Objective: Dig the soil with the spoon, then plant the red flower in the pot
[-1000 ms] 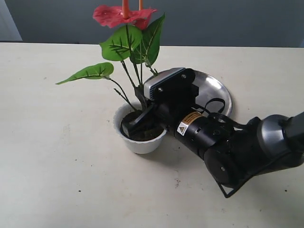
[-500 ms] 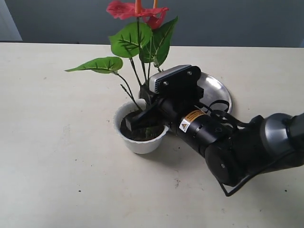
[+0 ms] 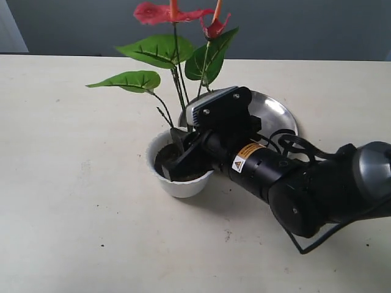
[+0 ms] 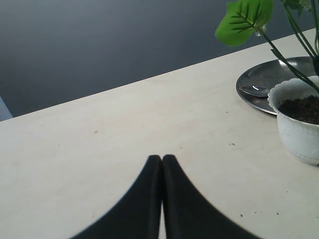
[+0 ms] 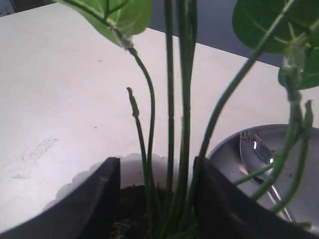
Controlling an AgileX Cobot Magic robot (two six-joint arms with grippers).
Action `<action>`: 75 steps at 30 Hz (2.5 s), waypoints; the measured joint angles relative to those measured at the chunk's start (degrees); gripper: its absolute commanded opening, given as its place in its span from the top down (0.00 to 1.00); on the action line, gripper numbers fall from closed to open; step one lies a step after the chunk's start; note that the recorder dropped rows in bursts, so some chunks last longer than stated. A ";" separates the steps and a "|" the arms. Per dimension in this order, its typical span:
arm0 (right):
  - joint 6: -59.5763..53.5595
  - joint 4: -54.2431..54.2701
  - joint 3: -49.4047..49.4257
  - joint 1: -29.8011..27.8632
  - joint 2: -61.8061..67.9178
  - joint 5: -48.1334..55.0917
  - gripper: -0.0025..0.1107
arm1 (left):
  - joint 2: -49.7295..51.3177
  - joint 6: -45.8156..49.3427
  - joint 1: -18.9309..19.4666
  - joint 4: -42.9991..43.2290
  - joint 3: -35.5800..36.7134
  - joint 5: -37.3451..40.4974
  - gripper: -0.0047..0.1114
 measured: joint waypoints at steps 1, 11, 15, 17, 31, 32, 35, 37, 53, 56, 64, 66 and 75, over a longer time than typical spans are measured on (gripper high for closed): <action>-0.29 -0.13 0.00 0.00 -0.41 0.59 0.56 | 0.00 0.00 0.00 0.00 0.00 0.00 0.96; -1.03 -0.61 0.00 0.00 -5.93 10.37 0.46 | 0.00 0.00 0.00 0.00 0.00 0.00 0.96; -2.09 -0.73 0.00 0.00 -9.18 15.07 0.46 | 0.00 0.00 0.00 0.00 0.00 0.00 0.96; -2.34 -0.73 0.00 0.00 -10.24 16.33 0.46 | 0.00 0.00 0.00 0.00 0.00 0.00 0.96; -2.61 -1.44 0.58 0.00 -26.22 38.37 0.64 | 0.00 0.00 0.00 0.00 0.00 0.00 0.96; -2.61 -1.44 0.58 0.00 -27.95 40.73 0.68 | 0.00 0.00 0.00 0.00 0.00 0.00 0.96; -2.61 -0.88 0.58 0.00 -36.40 52.05 0.87 | 0.00 0.00 0.00 0.00 0.00 0.00 0.96; -2.46 2.41 0.58 0.00 -44.80 59.68 0.94 | 0.00 0.00 0.00 0.00 0.00 0.00 0.96; 19.10 11.15 0.58 0.00 -83.85 74.39 0.94 | 0.00 0.00 0.00 0.00 0.00 0.00 0.96; 18.75 10.18 0.58 0.00 -84.75 73.57 0.94 | 0.00 0.00 0.00 0.00 0.00 0.00 0.96; 14.22 6.90 2.72 -14.39 -84.75 67.55 0.94 | 0.00 0.00 0.00 0.00 0.00 0.00 0.96; 10.81 10.53 5.16 -23.16 -85.03 67.67 0.94 | 0.00 0.00 0.00 0.00 0.00 0.00 0.96; -28.57 41.50 18.96 -46.02 -93.47 74.17 0.94 | 0.00 0.00 0.00 0.00 0.00 0.00 0.96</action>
